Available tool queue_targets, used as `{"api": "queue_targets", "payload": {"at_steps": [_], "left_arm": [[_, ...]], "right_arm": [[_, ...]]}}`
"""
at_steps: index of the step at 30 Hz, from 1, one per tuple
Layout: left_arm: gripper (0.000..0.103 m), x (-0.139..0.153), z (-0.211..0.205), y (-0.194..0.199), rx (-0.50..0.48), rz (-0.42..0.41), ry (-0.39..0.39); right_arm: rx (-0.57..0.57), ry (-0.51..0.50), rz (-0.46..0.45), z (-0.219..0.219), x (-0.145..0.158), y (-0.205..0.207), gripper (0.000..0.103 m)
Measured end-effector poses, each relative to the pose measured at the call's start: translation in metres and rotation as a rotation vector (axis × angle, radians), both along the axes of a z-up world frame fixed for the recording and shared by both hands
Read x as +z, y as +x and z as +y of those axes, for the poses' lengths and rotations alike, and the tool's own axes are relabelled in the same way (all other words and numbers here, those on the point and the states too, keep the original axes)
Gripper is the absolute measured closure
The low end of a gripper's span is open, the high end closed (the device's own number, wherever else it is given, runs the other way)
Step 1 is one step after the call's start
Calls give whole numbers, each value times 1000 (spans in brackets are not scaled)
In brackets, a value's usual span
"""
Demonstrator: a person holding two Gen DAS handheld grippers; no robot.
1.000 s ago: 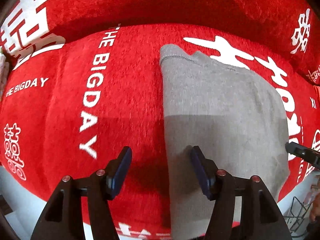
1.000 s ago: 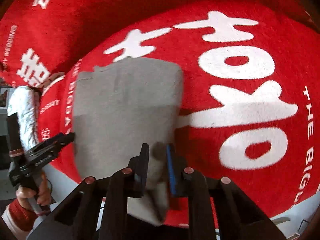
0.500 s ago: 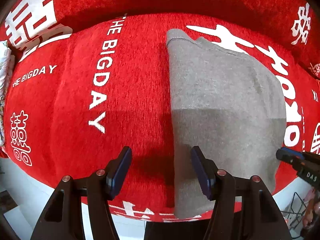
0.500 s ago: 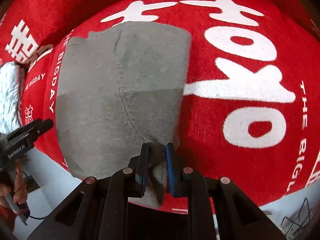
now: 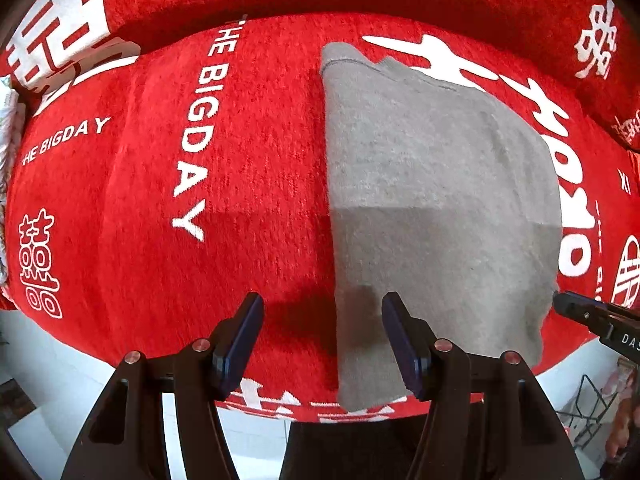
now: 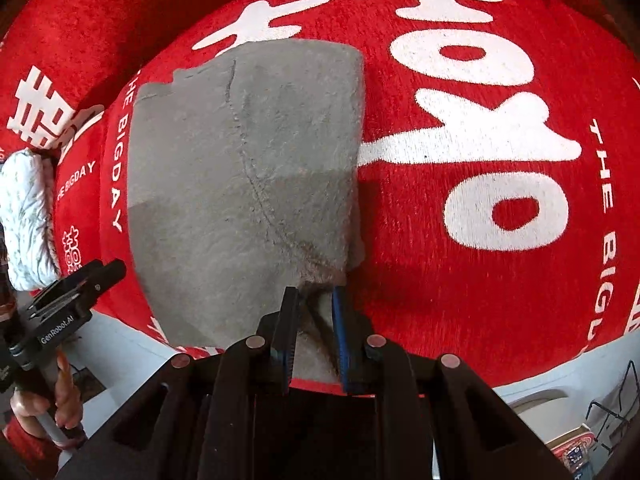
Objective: Fold small clothes
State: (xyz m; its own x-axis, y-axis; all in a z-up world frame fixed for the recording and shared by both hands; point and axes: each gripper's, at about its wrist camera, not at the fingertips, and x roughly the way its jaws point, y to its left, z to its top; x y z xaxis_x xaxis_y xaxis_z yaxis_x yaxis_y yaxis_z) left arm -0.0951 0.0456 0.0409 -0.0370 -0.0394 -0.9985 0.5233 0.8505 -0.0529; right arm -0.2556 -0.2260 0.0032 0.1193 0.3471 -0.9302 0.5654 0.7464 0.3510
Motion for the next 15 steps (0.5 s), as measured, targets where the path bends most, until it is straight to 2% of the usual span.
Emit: {"api": "queue_targets", "payload": {"at_steps": [4, 8, 15], "left_arm": [[40, -1, -1, -4, -14, 31, 7], [40, -4, 0, -8, -22, 52, 38], [40, 23, -2, -11, -47, 30, 11]], "right_arm": [[19, -39, 23, 5, 5, 0, 84], [25, -35, 24, 11, 10, 2, 84], [21, -63, 2, 16, 32, 4, 84]]}}
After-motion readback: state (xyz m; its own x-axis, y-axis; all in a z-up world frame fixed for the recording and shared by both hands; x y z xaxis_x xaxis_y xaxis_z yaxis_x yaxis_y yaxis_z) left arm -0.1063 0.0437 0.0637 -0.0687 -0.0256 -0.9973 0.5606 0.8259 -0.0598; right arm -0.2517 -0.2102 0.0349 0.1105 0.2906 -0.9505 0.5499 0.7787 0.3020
